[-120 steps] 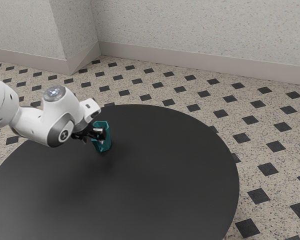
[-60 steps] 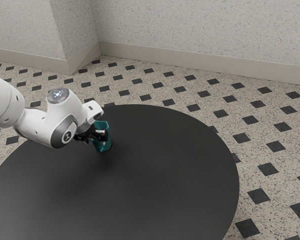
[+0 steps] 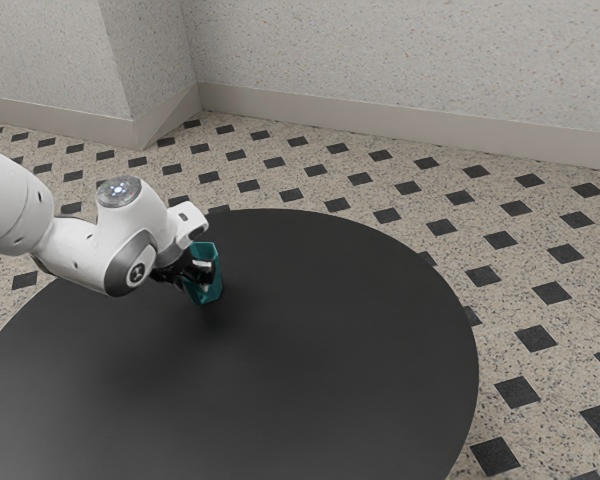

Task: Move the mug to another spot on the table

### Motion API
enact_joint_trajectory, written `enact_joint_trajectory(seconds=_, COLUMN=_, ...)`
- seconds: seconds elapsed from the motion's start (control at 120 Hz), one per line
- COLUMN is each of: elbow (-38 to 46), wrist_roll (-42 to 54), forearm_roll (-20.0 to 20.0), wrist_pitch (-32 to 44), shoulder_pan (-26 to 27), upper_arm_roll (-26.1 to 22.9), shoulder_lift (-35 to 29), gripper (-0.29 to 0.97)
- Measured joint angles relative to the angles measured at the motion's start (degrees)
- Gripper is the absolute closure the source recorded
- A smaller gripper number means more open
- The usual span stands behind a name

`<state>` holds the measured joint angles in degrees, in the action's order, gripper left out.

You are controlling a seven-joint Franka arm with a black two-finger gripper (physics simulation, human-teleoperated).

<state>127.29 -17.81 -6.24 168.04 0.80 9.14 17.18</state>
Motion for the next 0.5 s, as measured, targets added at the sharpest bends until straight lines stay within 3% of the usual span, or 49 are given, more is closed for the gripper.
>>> enact_joint_trajectory(seconds=0.5, elbow=-0.4, wrist_roll=0.0, forearm_roll=0.1, wrist_pitch=0.0, shoulder_pan=0.0, upper_arm_roll=-0.2, shoulder_lift=0.0, gripper=0.55)
